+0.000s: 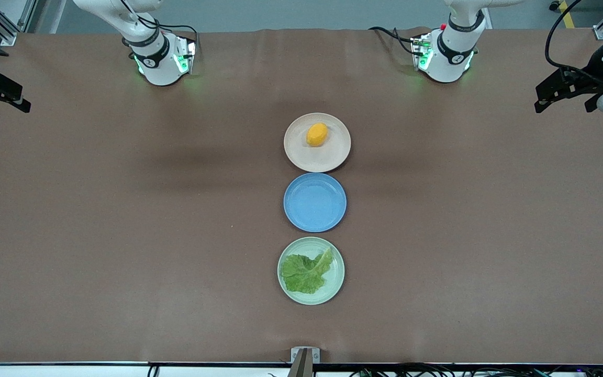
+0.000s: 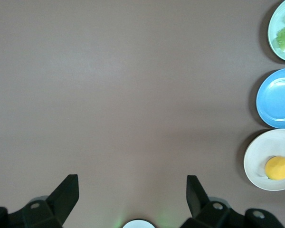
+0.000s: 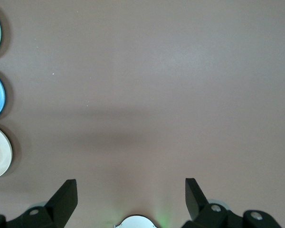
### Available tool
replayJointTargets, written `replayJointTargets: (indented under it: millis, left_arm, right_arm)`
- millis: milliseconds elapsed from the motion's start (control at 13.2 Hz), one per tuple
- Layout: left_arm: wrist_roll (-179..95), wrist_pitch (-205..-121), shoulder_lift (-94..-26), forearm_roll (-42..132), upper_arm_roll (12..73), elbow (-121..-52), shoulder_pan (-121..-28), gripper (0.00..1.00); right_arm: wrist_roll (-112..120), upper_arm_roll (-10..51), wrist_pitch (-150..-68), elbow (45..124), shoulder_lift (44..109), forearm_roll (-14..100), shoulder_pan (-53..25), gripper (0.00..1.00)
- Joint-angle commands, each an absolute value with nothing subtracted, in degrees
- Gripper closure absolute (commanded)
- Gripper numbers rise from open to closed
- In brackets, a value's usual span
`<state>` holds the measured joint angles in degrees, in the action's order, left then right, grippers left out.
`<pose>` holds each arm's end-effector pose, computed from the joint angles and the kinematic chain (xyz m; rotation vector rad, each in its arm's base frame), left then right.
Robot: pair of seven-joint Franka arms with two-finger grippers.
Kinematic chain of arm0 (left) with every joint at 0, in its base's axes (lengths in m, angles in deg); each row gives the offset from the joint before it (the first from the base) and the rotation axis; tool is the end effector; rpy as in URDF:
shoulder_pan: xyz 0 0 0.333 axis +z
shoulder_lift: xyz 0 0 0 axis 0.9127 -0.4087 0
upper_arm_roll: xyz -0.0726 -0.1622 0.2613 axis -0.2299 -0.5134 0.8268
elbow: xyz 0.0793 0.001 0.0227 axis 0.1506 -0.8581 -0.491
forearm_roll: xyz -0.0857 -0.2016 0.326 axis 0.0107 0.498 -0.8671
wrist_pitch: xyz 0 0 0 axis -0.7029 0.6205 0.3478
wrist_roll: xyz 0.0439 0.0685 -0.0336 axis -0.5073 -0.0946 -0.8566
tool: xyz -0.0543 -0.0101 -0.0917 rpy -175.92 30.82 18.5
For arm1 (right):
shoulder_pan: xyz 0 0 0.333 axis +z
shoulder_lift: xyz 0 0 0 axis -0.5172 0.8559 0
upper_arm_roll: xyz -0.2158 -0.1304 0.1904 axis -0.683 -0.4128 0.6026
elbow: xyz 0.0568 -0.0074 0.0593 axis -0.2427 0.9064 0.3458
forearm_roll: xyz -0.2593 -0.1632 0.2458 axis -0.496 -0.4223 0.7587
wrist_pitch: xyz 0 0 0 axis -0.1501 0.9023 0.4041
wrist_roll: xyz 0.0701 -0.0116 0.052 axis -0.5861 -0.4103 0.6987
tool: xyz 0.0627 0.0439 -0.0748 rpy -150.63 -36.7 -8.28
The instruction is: Pick lemon and lettuce from plates
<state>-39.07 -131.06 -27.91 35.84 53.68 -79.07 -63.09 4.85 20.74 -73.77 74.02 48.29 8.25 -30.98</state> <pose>0.5087 -0.0421 0.6592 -3.1241 0.0203 0.0232 0.5086 -0.0405 0.6689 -3.0939 -0.0387 0.0849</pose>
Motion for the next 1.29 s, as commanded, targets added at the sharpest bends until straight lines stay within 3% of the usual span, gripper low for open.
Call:
replayJointTargets:
  millis: [0, 228, 456, 684, 912, 1216]
  left_arm:
    - [-38.55, -130.20, -28.96, 36.18, 53.58, -77.35, -62.80, 0.00]
    - [-38.28, -130.38, -31.67, 36.09, 53.58, -76.04, -62.63, 0.00]
    - [-38.37, -130.99, -38.43, 36.44, 53.67, -71.64, -62.63, 0.00]
    - [-38.02, -138.43, -44.76, 36.62, 53.58, -68.66, -63.24, 0.00]
    - [-37.93, -143.28, -50.74, 36.70, 52.88, -66.19, -64.73, 0.00]
    - [-35.57, -148.82, -54.70, 36.62, 52.52, -66.27, -67.80, 0.00]
  right_arm:
    - [4.76, 20.93, -73.56, 74.85, 46.88, 7.34, -30.71, 0.00]
    - [4.67, 21.11, -73.74, 74.77, 46.88, 6.98, -30.53, 0.00]
    - [4.58, 21.02, -73.56, 74.68, 46.97, 6.98, -30.27, 0.00]
    - [4.15, 20.93, -74.08, 73.89, 47.67, 6.98, -30.27, 0.00]
    - [4.49, 20.93, -76.61, 74.24, 50.91, 6.98, -30.26, 0.00]
    - [4.76, 20.84, -79.01, 73.80, 60.75, 6.10, -30.71, 0.00]
